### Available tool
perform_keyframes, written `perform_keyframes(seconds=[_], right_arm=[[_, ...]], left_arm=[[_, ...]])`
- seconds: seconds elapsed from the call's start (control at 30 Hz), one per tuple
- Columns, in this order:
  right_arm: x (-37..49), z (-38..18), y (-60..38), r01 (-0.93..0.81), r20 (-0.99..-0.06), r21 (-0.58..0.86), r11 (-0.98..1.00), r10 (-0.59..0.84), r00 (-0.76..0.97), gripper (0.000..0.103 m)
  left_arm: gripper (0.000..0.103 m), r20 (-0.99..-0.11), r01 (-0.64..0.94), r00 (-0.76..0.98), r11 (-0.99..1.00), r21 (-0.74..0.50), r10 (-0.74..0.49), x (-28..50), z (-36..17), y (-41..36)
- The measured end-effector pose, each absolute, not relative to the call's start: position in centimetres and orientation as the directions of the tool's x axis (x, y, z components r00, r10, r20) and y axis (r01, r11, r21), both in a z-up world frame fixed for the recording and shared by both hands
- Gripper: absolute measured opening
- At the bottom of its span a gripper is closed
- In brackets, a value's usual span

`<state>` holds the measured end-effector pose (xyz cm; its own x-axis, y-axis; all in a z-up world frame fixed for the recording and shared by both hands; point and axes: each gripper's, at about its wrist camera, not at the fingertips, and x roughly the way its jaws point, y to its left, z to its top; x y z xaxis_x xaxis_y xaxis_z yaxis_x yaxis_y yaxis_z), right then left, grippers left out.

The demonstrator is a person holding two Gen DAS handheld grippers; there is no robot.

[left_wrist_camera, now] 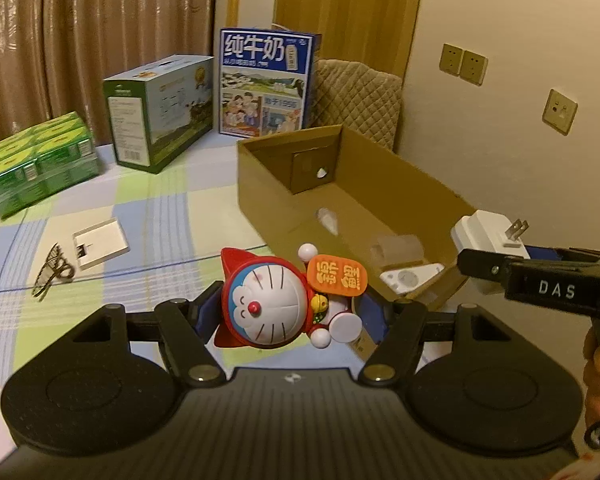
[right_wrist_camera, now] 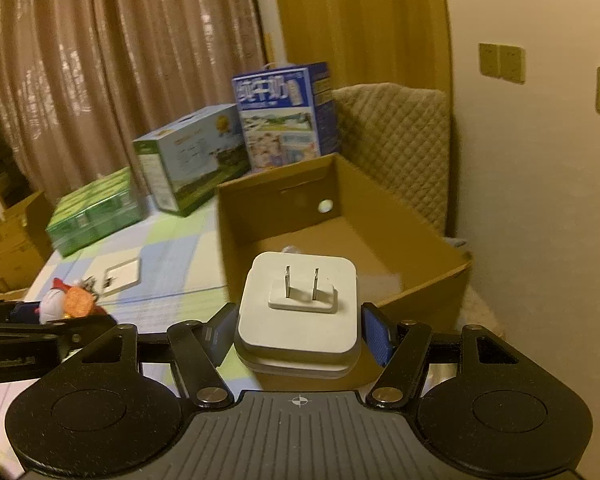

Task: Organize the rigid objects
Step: 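Carry the Doraemon figure with the left gripper while the right carries the plug adapter to the cardboard box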

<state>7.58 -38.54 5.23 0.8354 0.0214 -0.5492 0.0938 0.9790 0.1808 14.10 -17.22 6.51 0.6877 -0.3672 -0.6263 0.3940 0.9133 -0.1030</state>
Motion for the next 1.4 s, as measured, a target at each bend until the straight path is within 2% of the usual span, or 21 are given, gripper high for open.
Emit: perform_keyframes(seconds=[0.33, 0.53, 1.07, 1.4], right_arm=[[11.2, 5.8, -43.2, 0.123, -0.565, 0.158, 0.980, -0.013, 0.825, 0.062], [13.3, 4.7, -45.2, 0.109, -0.566, 0.217, 0.970, 0.034, 0.824, 0.062], [16.8, 2.4, -47.9, 0.137, -0.595, 0.258, 0.956, 0.046, 0.803, 0.062], [17.5, 1.5, -48.3, 0.144, -0.601, 0.247, 0.958, 0.035, 0.799, 0.062]], left_arm=[[0.065, -0.616, 0.461, 0.653, 0.877, -0.138, -0.441, 18.4, 7.2, -21.4], [0.065, -0.623, 0.507, 0.616, 0.848, -0.154, -0.482, 21.0, 6.7, -24.1], [0.065, -0.682, 0.564, 0.554, 0.818, -0.114, -0.477, 24.9, 3.0, -28.2], [0.065, -0.688, 0.588, 0.536, 0.801, -0.110, -0.489, 26.3, 1.7, -29.3]])
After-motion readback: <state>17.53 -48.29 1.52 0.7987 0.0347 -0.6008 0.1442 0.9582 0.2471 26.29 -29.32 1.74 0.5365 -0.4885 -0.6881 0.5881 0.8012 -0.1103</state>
